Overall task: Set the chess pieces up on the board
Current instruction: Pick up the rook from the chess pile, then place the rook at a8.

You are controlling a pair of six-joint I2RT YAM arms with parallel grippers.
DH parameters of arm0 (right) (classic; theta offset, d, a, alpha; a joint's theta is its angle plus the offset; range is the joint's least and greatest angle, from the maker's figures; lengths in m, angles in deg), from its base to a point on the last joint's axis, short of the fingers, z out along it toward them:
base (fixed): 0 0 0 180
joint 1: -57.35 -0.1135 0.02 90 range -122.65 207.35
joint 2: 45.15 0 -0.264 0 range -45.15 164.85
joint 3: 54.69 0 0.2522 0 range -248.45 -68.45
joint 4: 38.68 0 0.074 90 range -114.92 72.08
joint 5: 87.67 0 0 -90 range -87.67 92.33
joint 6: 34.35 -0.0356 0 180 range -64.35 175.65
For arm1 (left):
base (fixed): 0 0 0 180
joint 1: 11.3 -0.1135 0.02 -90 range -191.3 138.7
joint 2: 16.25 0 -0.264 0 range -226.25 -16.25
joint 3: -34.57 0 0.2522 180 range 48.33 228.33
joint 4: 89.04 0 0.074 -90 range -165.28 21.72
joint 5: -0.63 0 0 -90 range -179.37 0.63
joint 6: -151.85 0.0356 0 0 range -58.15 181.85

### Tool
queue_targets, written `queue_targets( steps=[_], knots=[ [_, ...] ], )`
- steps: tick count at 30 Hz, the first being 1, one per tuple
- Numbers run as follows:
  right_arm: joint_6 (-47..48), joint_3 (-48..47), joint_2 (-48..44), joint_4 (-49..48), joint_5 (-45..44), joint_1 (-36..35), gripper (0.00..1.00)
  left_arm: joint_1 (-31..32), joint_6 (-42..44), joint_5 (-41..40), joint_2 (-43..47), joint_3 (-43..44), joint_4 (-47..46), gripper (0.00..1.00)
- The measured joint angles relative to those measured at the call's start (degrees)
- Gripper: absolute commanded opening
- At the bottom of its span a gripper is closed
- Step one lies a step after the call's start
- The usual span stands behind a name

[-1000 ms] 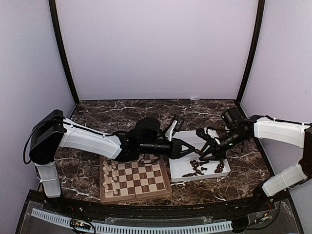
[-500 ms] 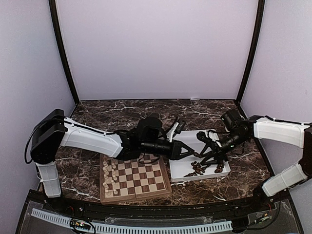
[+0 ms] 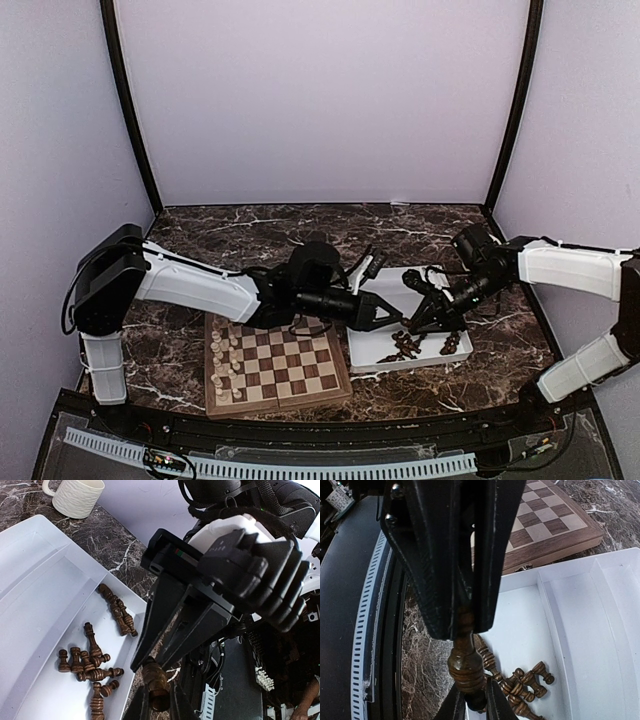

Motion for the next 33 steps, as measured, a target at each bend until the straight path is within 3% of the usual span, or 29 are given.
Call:
queue_targets(
  steps=[11,15,22,28,33],
  knots=[
    [-0.7,0.0,1.6,0.0,0.1,1.1,0.06,-1.0,2.9,-2.7,1.2,0.0,5.8,0.00],
    [-2.1,0.0,2.1,-0.4,-0.9,1.7,0.06,-3.1,7.3,-4.9,3.5,3.1,15.6,0.00],
    [-5.3,-1.1,2.0,-0.7,-4.2,1.9,0.06,-6.6,19.3,-13.2,3.6,19.9,41.6,0.00],
    [-8.3,-2.1,1.9,-0.9,-5.9,2.1,0.06,-8.5,27.5,-22.7,-1.5,33.8,60.3,0.00],
    [-9.6,-2.2,2.5,-1.2,-7.3,2.3,0.06,-10.5,30.7,-25.6,-6.9,37.5,70.2,0.00]
  ],
)
